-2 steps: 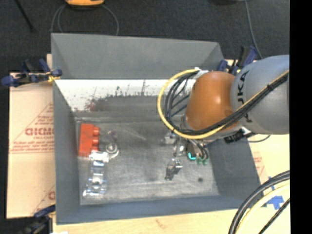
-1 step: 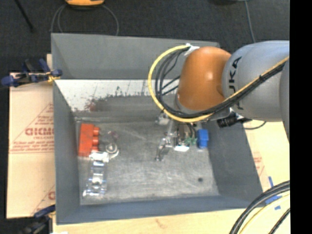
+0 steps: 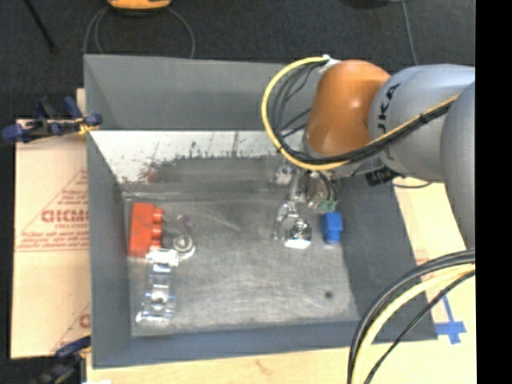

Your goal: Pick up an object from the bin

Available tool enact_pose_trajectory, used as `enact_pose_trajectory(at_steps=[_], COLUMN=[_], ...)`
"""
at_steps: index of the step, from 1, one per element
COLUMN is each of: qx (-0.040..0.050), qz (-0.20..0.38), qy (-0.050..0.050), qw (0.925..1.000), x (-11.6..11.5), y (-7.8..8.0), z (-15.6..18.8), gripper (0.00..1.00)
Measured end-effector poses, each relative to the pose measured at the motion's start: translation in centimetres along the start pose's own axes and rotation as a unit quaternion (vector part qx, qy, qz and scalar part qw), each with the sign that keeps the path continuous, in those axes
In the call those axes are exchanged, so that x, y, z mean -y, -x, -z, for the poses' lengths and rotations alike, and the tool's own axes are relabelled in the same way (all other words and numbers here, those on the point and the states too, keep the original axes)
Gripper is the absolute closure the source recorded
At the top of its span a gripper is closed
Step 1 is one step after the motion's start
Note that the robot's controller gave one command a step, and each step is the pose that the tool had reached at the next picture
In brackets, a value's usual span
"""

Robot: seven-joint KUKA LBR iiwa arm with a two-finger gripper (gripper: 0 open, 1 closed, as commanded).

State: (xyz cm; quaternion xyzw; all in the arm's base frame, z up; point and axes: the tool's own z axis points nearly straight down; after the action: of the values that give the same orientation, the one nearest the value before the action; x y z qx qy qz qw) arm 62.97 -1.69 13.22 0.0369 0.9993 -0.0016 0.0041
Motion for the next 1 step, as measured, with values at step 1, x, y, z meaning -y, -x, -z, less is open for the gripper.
enact_pose_trajectory(at_steps=[1], qx=[-0.0031], qz=[0.038], qy=[-0.001], qw=[0.9993], x=[12.7], y=[-0.81], z=[-2.73], gripper=[0.0])
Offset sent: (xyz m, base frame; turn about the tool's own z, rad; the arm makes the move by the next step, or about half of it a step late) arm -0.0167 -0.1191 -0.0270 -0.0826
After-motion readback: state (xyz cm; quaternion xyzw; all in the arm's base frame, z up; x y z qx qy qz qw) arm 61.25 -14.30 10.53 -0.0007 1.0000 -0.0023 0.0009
